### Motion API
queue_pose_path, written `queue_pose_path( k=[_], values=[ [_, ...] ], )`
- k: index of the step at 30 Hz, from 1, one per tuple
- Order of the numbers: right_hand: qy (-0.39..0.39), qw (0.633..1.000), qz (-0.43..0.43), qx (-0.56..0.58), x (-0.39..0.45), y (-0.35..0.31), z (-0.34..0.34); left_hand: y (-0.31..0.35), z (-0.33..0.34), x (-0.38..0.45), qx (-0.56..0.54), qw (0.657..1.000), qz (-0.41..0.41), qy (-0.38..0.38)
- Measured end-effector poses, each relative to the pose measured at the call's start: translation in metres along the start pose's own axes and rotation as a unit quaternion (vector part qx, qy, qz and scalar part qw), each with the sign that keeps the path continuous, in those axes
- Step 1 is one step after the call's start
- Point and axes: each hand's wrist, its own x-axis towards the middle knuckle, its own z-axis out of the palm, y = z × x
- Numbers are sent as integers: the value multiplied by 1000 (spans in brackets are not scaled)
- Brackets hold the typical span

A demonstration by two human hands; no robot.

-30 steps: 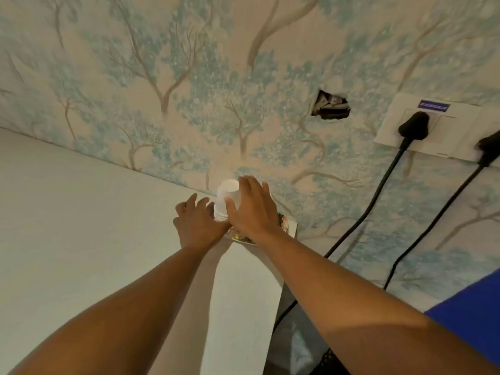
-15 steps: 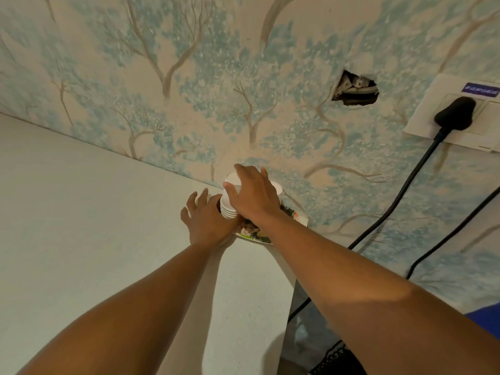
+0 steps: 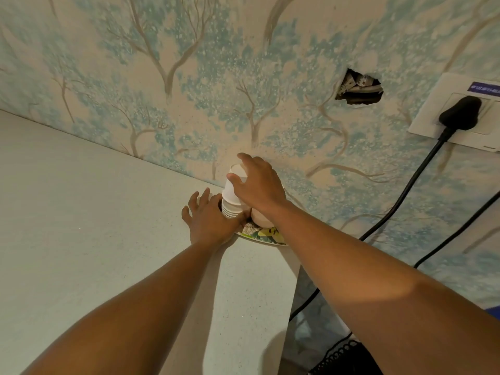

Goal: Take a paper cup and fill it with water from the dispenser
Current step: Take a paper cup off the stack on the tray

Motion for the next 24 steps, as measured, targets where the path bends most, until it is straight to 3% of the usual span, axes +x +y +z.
queue_pose_path(
  k=[11,15,19,24],
  values=[
    [102,994,-2,50,1,-16,-40,7,-11,-3,5,1000,-1,1],
    [178,972,43,146,-7,-27,-56,11,-24,-10,-10,1000,-10,8],
    [218,919,154,292,-21,-36,-71,16,-39,-27,-79,995,4,62],
    [222,796,296,479,-55,-44,-75,38,-62,-58,-206,976,16,72]
  ],
)
